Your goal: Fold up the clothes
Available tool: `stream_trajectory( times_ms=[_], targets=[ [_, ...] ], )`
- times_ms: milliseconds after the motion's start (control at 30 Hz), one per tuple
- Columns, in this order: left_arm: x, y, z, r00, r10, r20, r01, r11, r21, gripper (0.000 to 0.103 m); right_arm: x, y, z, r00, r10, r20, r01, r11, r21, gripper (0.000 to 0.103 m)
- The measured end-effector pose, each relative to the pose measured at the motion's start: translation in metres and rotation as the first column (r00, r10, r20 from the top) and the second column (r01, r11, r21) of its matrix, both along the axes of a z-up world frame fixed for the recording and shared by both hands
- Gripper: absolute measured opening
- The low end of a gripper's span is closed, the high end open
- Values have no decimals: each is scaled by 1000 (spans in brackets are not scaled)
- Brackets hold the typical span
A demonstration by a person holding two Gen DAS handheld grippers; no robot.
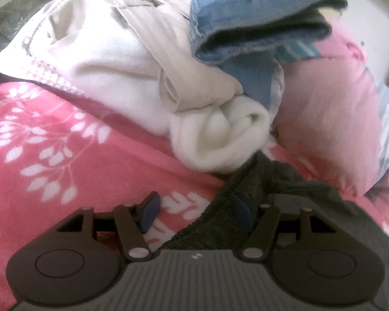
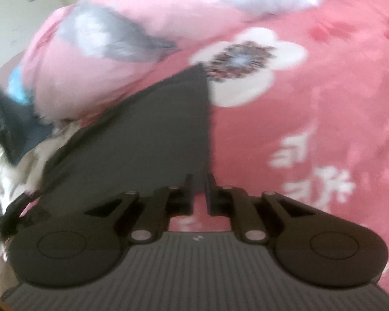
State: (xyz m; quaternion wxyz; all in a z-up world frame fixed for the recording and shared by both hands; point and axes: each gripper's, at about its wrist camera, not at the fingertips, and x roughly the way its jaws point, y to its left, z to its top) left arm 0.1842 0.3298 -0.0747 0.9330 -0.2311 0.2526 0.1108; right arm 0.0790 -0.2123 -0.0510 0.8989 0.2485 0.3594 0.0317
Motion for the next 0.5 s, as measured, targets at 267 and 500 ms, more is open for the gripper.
stream_trajectory(
  times_ms=[267, 500],
  targets=[
    [-48, 8, 20, 987, -28, 156, 48, 991, -125, 70, -60, 45, 23, 987, 130, 93, -125, 991, -55, 22],
    [-145, 16, 58, 976, -46, 214, 72, 991, -115, 76, -97, 76, 19, 953, 256, 160, -250, 967, -53, 34]
  ],
)
